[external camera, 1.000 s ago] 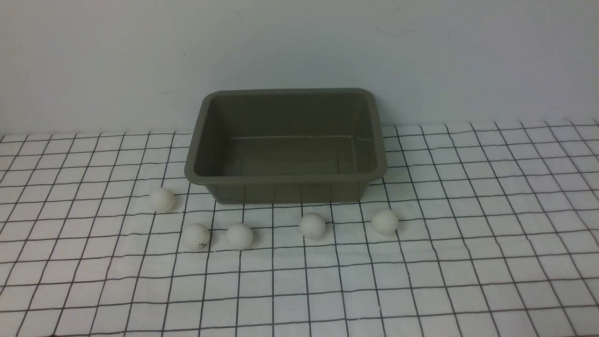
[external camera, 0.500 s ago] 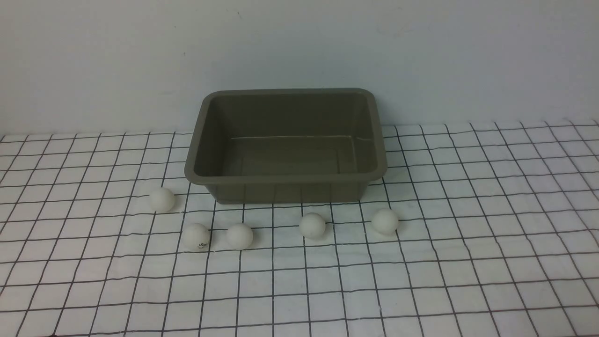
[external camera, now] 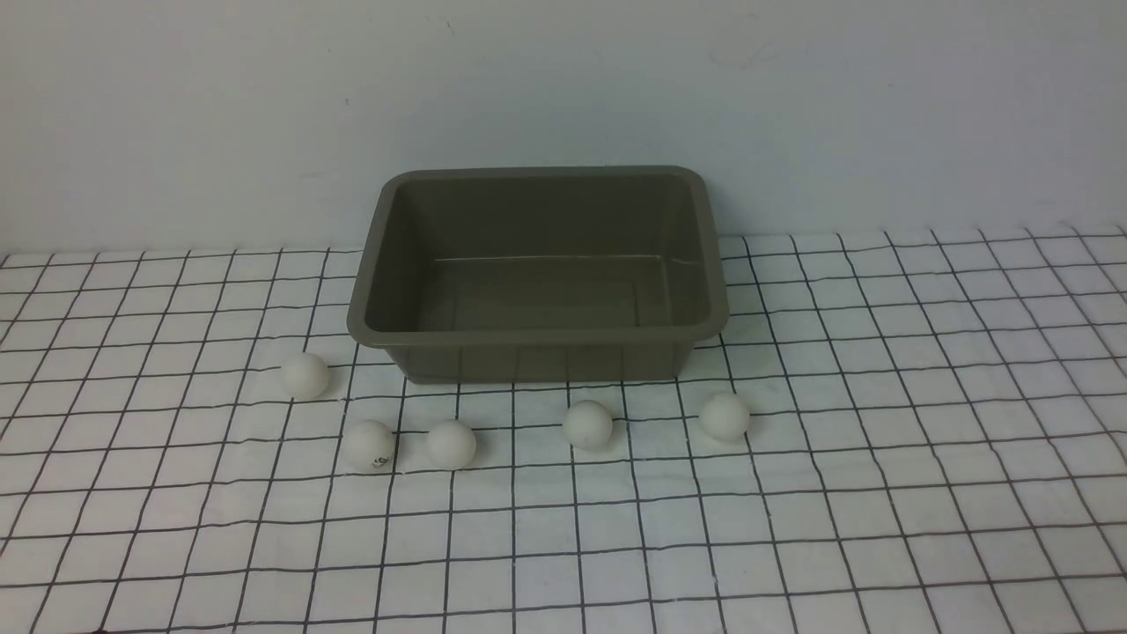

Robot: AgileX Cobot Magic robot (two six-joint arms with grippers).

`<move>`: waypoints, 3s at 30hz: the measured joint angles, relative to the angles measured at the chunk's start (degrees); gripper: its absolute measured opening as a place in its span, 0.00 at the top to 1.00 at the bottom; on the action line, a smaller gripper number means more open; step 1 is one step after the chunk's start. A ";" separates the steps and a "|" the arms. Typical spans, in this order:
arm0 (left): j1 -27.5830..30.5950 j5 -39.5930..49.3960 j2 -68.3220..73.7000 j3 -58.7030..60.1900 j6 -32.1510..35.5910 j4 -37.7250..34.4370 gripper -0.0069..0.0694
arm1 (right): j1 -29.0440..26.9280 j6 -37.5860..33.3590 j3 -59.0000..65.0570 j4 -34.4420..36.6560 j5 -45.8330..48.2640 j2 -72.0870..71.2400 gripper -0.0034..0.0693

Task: Put the table tennis balls into the box on the white checkered tablecloth.
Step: 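Reach for and grasp a ping pong ball on the table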

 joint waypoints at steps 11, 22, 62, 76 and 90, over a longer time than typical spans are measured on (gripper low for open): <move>0.00 0.00 0.00 0.00 0.00 -0.02 0.28 | 0.00 -0.68 -15.28 16.70 5.24 -0.04 0.38; 0.00 0.00 0.00 0.00 0.07 0.06 0.28 | 0.00 -4.33 -15.22 19.93 5.00 -0.04 0.38; 0.00 13.64 13.73 -24.86 21.36 -31.36 0.28 | 0.00 -53.68 -15.22 51.90 20.54 20.13 0.38; 0.00 15.25 18.30 -27.42 40.26 -29.40 0.28 | 0.00 -74.50 -26.52 57.69 19.42 57.18 0.38; 0.00 9.47 26.03 -27.51 41.03 -32.52 0.28 | 7.26 -74.98 -46.87 56.35 18.45 82.89 0.38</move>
